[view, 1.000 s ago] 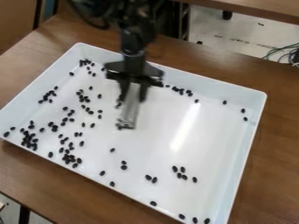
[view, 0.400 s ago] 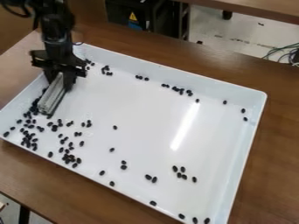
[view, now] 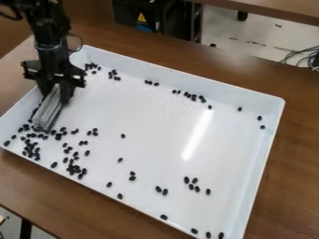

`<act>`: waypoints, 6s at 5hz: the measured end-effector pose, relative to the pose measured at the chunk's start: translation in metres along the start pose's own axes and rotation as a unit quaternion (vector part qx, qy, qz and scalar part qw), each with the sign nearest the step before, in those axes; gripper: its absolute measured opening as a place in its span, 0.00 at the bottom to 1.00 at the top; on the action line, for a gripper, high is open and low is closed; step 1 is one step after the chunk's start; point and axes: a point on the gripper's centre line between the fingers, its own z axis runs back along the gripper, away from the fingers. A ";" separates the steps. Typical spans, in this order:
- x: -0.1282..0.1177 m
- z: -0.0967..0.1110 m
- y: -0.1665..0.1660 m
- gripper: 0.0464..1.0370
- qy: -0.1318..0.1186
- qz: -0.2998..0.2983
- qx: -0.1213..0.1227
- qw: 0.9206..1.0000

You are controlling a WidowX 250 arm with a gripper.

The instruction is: Sweep into pile

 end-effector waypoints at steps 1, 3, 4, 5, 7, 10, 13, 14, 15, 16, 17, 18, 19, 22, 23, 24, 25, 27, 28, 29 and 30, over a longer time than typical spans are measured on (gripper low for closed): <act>-0.005 0.019 -0.029 0.31 -0.011 -0.019 -0.013 1.000; -0.035 0.069 -0.107 0.31 -0.074 -0.082 -0.009 0.994; -0.062 0.067 -0.143 0.31 -0.081 -0.100 -0.048 0.991; -0.090 0.065 -0.186 0.31 -0.081 -0.095 -0.077 0.989; -0.127 0.055 -0.269 0.31 -0.071 -0.118 -0.109 0.985; -0.129 0.033 -0.287 0.31 -0.065 -0.138 -0.118 0.981; -0.093 0.009 -0.169 0.31 -0.068 -0.137 -0.068 0.986; -0.074 -0.001 -0.130 0.31 -0.070 -0.126 -0.055 0.988; -0.061 -0.008 -0.083 0.31 -0.066 -0.122 -0.037 0.990; -0.058 -0.015 -0.039 0.31 -0.054 -0.085 -0.028 0.995; -0.055 -0.019 0.020 0.31 -0.030 -0.075 -0.011 0.997; -0.054 -0.018 0.045 0.31 -0.018 -0.084 0.001 0.996; -0.054 -0.016 0.043 0.31 -0.022 -0.088 -0.006 0.996; -0.052 0.017 -0.043 0.31 -0.012 -0.101 -0.083 0.991; -0.051 0.030 -0.070 0.31 -0.009 -0.104 -0.079 0.991; -0.056 0.040 -0.118 0.31 -0.022 -0.107 -0.099 0.989; -0.052 0.050 -0.167 0.31 -0.035 -0.134 -0.128 0.982; -0.058 0.056 -0.269 0.31 -0.005 -0.207 -0.159 0.965; -0.065 0.052 -0.293 0.31 0.005 -0.226 -0.155 0.962; -0.058 0.045 -0.308 0.31 0.022 -0.234 -0.159 0.959; -0.048 0.040 -0.316 0.31 0.037 -0.232 -0.171 0.957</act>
